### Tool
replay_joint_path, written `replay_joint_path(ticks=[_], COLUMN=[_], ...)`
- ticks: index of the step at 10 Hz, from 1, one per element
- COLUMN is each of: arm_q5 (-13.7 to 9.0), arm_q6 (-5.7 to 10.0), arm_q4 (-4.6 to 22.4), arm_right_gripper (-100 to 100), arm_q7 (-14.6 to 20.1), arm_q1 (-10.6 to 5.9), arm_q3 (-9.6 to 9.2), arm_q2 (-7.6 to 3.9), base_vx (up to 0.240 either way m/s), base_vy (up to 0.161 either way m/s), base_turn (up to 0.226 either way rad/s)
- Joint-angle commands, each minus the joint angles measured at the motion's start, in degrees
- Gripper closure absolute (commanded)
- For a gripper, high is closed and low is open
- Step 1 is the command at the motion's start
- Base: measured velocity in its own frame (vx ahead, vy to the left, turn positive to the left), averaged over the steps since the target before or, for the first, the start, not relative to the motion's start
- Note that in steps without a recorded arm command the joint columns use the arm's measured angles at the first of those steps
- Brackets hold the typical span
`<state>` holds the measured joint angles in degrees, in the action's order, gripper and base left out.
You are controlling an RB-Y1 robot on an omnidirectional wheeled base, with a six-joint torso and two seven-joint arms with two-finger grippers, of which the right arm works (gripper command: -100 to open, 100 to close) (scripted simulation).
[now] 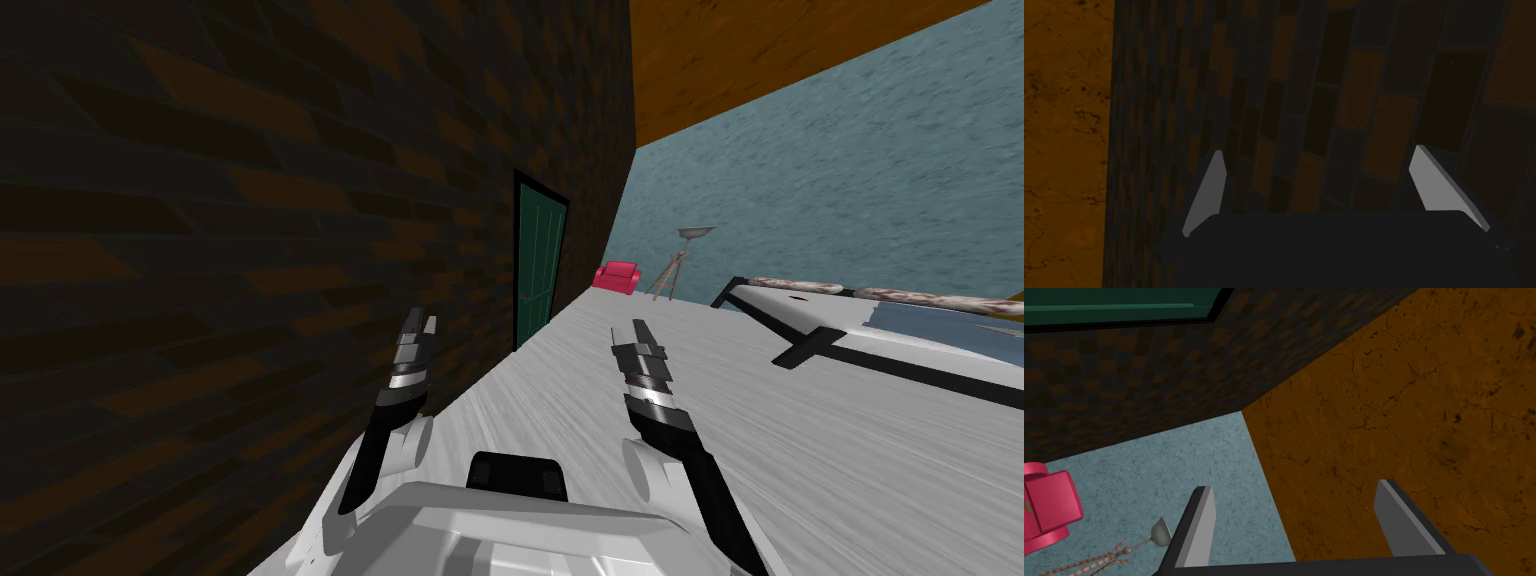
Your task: Pull the door open
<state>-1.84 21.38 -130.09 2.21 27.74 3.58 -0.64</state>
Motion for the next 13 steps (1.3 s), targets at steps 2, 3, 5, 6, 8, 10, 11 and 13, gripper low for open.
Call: replay_joint_path(ticks=[2,3,5,6,8,10,11,13], arm_q5=[0.0,0.0,0.0,0.0,0.0,0.0,0.0,0.0], arm_q6=[0.71,1.12,1.81,2.11,2.69,3.72,4.09,4.82], arm_q4=[2.5,3.9,6.3,7.3,9.3,12.9,14.2,16.7], arm_right_gripper=[-100,-100,-100,-100,-100,-100,-100,-100], arm_q7=[0.2,0.4,0.6,0.7,0.9,1.2,1.4,1.6], arm_q1=[-1.0,-1.57,-2.56,-2.97,-3.8,-5.25,-5.76,-6.8], arm_q3=[-0.48,-0.76,-1.24,-1.44,-1.84,-2.54,-2.79,-3.29], arm_q2=[-0.55,-0.83,-1.28,-1.45,-1.79,-2.33,-2.51,-2.88], base_vx=[0.083,0.102,0.11,0.109,0.085,0.122,0.119,0.082], base_vy=[-0.032,-0.046,-0.025,-0.049,-0.037,-0.057,-0.039,-0.034], base_turn=[0.058,0.065,0.062,0.055,0.053,0.093,0.061,0.055])
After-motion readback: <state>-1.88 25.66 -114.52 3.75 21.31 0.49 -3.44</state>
